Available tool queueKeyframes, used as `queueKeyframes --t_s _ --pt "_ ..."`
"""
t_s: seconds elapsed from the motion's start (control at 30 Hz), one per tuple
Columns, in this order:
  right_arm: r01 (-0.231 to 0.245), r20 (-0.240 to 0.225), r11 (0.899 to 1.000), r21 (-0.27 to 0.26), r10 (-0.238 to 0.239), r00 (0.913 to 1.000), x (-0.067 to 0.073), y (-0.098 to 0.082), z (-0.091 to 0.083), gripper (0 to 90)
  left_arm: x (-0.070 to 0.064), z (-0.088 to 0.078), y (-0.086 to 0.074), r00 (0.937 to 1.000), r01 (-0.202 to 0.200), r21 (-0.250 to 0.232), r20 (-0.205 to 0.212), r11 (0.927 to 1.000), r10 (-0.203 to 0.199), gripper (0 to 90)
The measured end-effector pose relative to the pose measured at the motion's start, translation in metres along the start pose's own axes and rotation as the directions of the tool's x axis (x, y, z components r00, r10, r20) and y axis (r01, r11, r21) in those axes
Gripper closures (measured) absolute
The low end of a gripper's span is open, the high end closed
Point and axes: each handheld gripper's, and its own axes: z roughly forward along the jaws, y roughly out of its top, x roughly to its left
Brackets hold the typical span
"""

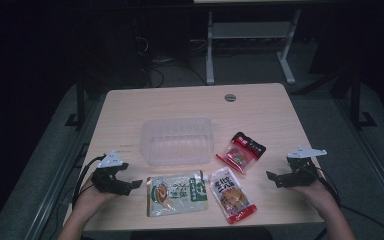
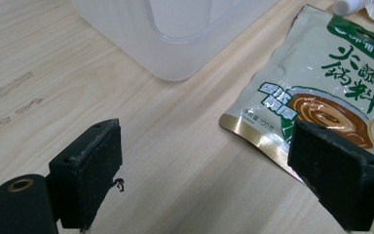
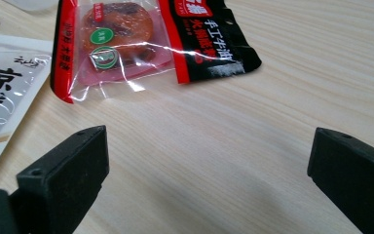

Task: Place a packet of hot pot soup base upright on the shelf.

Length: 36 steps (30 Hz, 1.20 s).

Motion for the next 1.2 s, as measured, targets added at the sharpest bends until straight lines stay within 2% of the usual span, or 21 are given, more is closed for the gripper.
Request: queueKeyframes --t_s 0.1,0.2,0.23,0.3,0.33,0.43,0.5,0.53,0.57,0.6,0.63,0.67,0.73,0.77,0.97,1.07,1.2 --pt "-0.002 -0.004 1.000 0.005 0.002 1.0000 0.000 0.001 0.000 3.5 0.000 -0.001 0.000 0.9999 0.007 -0.004 0.008 1.0000 -0.007 12.2" --pt "-0.006 -0.005 1.000 0.020 0.006 1.0000 0.000 0.004 -0.002 8.6 -0.003 -0.001 0.001 0.9999 0.005 -0.004 0.009 1.0000 -0.005 12.4" --pt "-0.018 -0.013 1.000 0.025 0.018 0.9998 0.001 0.005 -0.003 13.0 -0.003 -0.001 0.001 1.0000 -0.001 -0.004 0.008 1.0000 0.001 12.4" --pt "-0.023 -0.026 0.999 0.022 0.023 0.9994 0.001 0.008 -0.005 16.2 -0.005 -0.001 0.001 0.9999 -0.002 -0.004 0.013 1.0000 0.002 12.4" --pt "-0.040 -0.032 0.999 0.033 0.041 0.9986 0.001 0.010 -0.005 20.4 -0.006 -0.001 0.001 0.9999 -0.004 -0.006 0.016 1.0000 0.004 12.4" --pt "-0.024 -0.052 0.999 0.031 0.025 0.9983 0.002 0.018 -0.005 33.8 -0.008 0.000 0.002 0.9996 -0.005 -0.005 0.027 1.0000 0.006 12.5" --pt "-0.024 -0.069 0.999 0.031 0.026 0.9973 0.003 0.025 -0.003 47.5 -0.009 0.000 0.003 0.9995 -0.016 -0.007 0.028 0.9998 0.016 12.5" --pt "-0.021 -0.083 0.999 0.032 0.024 0.9963 0.005 0.033 -0.001 60.2 -0.009 0.000 0.003 0.9994 -0.015 -0.009 0.031 0.9999 0.015 12.5" --pt "-0.021 -0.083 0.999 0.032 0.024 0.9963 0.005 0.033 -0.001 60.2 -0.011 0.001 0.004 0.9995 -0.008 -0.015 0.030 0.9999 0.009 12.5" --pt "-0.023 -0.091 0.999 0.033 0.026 0.9955 0.007 0.037 0.000 65.2 -0.011 0.001 0.004 0.9994 -0.010 -0.013 0.032 0.9999 0.011 12.5" --pt "-0.013 -0.105 0.999 0.035 0.017 0.9943 0.009 0.044 0.003 76.4 -0.012 0.000 0.003 0.9994 -0.008 -0.012 0.035 0.9999 0.008 12.5" --pt "-0.013 -0.105 0.999 0.035 0.017 0.9943 0.009 0.044 0.003 76.4 -0.012 0.000 0.003 0.9993 -0.006 -0.011 0.037 0.9999 0.006 12.5" --pt "0.011 -0.122 0.999 0.039 -0.006 0.9926 0.011 0.051 0.008 84.2 -0.012 0.001 0.004 0.9993 0.005 -0.016 0.038 0.9999 -0.004 12.6" --pt "0.016 -0.126 0.999 0.047 -0.010 0.9920 0.012 0.054 0.010 87.4 -0.012 0.001 0.004 0.9993 -0.003 -0.012 0.039 0.9999 0.004 12.7" --pt "0.070 -0.149 0.995 0.066 -0.060 0.9870 0.017 0.069 0.024 89.5 -0.013 0.002 0.004 0.9992 -0.006 -0.017 0.039 0.9998 0.007 12.8" --pt "0.093 -0.170 0.994 0.051 -0.083 0.9819 0.020 0.079 0.034 89.5 -0.013 0.002 0.004 0.9990 0.001 -0.021 0.046 0.9998 0.000 13.0" --pt "0.113 -0.174 0.993 0.037 -0.105 0.9790 0.022 0.088 0.041 89.5 -0.015 0.002 0.005 0.9988 -0.003 -0.021 0.049 0.9998 0.004 13.1"
